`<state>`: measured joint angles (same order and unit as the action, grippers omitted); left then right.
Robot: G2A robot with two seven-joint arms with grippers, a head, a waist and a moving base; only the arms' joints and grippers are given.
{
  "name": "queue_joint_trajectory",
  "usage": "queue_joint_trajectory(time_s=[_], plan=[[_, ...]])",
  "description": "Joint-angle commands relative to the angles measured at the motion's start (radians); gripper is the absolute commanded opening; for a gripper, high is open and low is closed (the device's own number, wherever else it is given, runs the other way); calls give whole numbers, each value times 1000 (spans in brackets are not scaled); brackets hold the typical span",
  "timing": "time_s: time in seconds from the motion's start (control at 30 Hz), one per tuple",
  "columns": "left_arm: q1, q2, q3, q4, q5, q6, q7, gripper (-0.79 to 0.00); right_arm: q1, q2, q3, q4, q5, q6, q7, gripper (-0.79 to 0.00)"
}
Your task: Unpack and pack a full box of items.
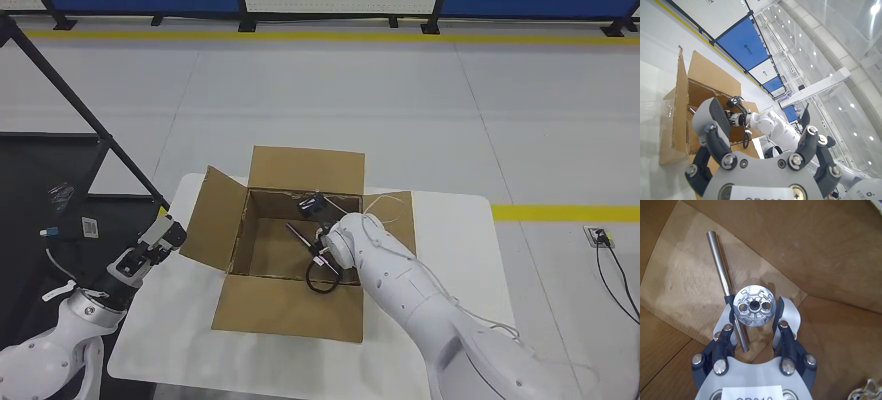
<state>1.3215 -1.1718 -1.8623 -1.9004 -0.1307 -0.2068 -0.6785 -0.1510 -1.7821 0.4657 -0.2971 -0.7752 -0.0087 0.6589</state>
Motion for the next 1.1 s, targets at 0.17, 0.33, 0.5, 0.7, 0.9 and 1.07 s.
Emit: queue_joint_trajectory(time_s=[0.17,0.33,0.5,0.7,0.9,1.07], plan=[[0,0,0,0,0,0,0,0,6,-18,8,34,-6,1,-6,-243],[0,0,0,0,0,0,0,0,8,-33,7,48,-23,18,-1,-215],[0,0,0,0,0,0,0,0,8,-47,6,58,-40,33,4,-203],[0,0,0,0,0,0,0,0,9,-60,10,76,-51,37,-3,-240],[0,0,0,0,0,0,0,0,7,-70,14,91,-65,59,-21,-268],[0,0,0,0,0,0,0,0,6,-77,21,103,-68,57,-24,-268]])
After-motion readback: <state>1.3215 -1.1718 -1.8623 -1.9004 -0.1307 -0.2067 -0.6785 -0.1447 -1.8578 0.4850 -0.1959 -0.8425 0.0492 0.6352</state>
